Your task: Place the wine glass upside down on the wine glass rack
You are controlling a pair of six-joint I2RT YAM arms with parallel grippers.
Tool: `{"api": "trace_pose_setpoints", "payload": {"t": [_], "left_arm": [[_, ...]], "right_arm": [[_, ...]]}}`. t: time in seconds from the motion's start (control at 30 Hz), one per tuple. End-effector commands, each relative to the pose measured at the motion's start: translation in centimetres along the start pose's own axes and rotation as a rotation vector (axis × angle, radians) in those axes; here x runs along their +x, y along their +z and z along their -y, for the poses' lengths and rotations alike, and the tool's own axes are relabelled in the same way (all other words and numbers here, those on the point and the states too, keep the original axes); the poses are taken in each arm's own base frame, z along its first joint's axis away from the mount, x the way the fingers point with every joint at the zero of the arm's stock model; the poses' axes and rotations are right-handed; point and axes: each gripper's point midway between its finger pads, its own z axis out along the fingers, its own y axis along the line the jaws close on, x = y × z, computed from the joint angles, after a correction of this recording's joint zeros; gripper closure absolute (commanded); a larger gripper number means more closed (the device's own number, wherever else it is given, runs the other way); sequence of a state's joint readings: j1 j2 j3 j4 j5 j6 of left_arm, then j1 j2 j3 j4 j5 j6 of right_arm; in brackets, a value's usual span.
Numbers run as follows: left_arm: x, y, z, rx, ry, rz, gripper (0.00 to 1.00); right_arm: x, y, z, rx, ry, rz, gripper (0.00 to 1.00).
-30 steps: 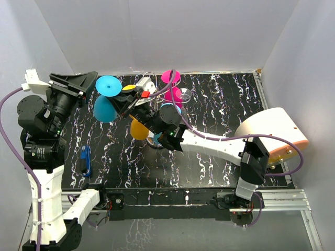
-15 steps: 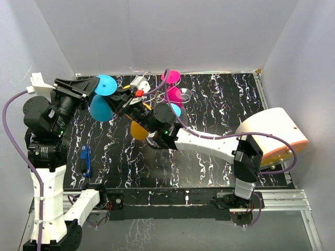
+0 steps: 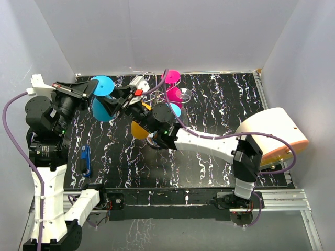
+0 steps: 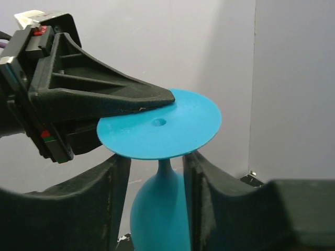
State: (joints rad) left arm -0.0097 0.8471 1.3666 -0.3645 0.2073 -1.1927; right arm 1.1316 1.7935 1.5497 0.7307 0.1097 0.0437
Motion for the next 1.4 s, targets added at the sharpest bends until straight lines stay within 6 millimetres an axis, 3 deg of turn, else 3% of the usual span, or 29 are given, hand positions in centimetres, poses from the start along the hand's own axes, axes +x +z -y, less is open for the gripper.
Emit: {"api": "trace_pose_setpoints", "payload": {"t": [0.0,0.3,0.77,0.97,1.37], "left_arm": [[-1.6,-0.8,2.8,0.076,0.055,0.065,1.0],[-2.5,0.5,3.6,0.095,0.123,0.091,1.0],[-1.4,10.8,1.1,0.069,0.27,-0.101,1.0],[1.1,14.6,-0.6,0.107,0.23,-0.264,1.0],[5.3,15.8,-3.0,0.136,0.103,-0.416,1.0]], "right_arm": [[-7.6,-0.5,-1.1,-0.039,0.062,0.16,0.54],[-10.0,-3.4,-1.5,-0.058,0.152,0.159,0.41],[-14.0,-11.9,0.6,0.033,0.207,0.083,0.39],[-15.4,-15.4,1.3,0.073,0.28,0.072,0.39],[-15.4,-19.6,1.7,0.103,0.388,0.021,0.38]]}}
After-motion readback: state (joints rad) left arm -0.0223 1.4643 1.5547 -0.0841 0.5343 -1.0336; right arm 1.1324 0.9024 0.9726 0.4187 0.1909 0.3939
